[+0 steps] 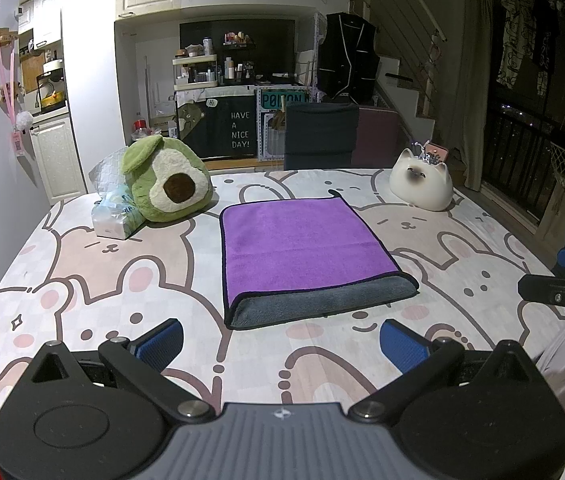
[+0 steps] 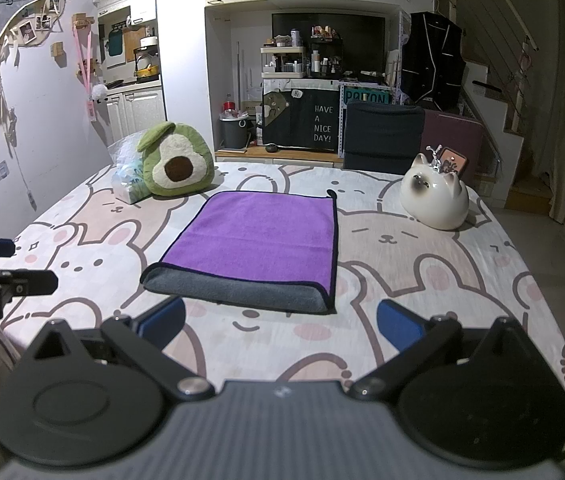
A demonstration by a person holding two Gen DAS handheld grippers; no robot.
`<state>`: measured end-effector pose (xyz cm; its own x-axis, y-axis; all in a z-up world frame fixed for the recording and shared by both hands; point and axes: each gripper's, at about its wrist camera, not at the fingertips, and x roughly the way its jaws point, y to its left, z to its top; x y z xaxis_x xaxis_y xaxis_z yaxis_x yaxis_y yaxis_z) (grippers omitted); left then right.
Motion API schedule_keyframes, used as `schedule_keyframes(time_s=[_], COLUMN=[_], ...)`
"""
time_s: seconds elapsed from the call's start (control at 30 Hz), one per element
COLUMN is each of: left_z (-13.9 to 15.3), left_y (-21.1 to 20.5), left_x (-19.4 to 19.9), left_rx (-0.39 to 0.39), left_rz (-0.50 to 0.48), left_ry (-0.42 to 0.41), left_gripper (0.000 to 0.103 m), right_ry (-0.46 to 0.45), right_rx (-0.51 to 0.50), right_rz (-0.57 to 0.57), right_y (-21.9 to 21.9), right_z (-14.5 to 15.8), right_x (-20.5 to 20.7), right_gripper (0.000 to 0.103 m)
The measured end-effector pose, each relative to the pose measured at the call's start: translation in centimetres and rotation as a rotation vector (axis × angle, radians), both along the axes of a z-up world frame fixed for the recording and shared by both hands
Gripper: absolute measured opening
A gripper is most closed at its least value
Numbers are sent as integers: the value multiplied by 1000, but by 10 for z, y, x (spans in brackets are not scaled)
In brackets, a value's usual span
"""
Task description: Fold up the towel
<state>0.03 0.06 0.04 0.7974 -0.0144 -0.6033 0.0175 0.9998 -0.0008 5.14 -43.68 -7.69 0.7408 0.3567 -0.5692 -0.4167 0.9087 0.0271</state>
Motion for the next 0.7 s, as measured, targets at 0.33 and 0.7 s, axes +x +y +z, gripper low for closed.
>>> schedule_keyframes(time_s=[0.33, 0.7], left_z=[-4, 1], left_y=[-3, -7], left_x=[2, 2], left_rx=[-9, -34], left_rz=[-1, 13], left_ry=[-2, -9], left_gripper=[103, 103], right_ry=[-1, -18], right_rx=[3, 1], right_rz=[-3, -5], right_y=[-1, -1], right_z=[0, 3], right_x=[0, 0], right_gripper=[103, 103])
